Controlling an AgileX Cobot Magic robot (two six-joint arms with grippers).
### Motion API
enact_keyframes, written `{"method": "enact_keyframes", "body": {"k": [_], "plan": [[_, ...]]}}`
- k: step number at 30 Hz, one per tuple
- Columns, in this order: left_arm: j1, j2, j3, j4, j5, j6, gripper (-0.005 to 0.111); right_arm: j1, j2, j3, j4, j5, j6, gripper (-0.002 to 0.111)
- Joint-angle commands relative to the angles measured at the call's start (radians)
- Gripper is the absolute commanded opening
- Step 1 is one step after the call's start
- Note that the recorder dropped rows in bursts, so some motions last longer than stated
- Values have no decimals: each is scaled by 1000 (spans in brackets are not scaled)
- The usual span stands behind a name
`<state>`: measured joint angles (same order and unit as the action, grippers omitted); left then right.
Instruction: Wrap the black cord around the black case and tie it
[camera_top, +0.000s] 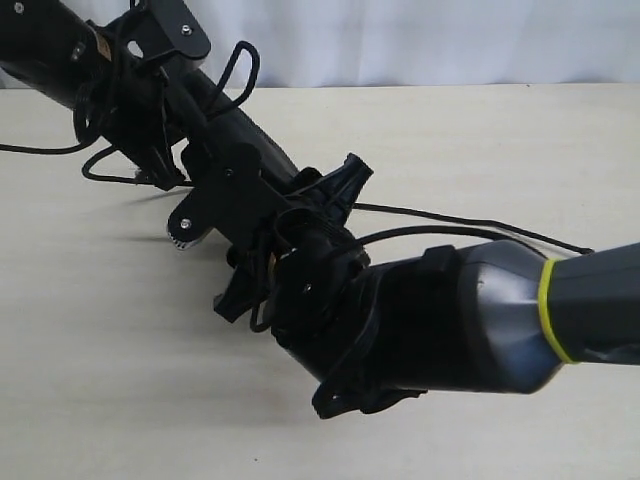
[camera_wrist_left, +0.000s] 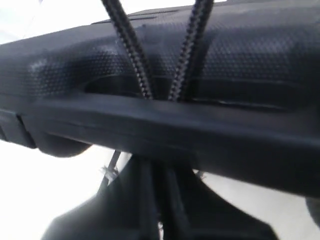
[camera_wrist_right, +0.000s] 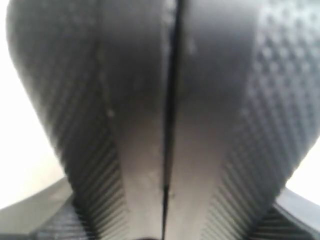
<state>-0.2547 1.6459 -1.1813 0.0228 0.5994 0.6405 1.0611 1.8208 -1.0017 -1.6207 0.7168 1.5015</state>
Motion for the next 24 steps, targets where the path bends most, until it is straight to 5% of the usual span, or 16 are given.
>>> {"method": "enact_keyframes", "body": {"k": [1, 5, 8, 24], "plan": [[-2, 0, -9, -23, -36, -10, 0, -1, -14, -3, 13, -43, 17, 21], [-2, 0, -9, -23, -36, -10, 0, -1, -14, -3, 13, -43, 60, 59], [-2, 0, -9, -23, -34, -10, 0, -1, -28, -3, 44, -43, 46, 77], [-2, 6, 4, -36, -34, -10, 0, -1, -76, -3, 117, -65, -32, 80]]}}
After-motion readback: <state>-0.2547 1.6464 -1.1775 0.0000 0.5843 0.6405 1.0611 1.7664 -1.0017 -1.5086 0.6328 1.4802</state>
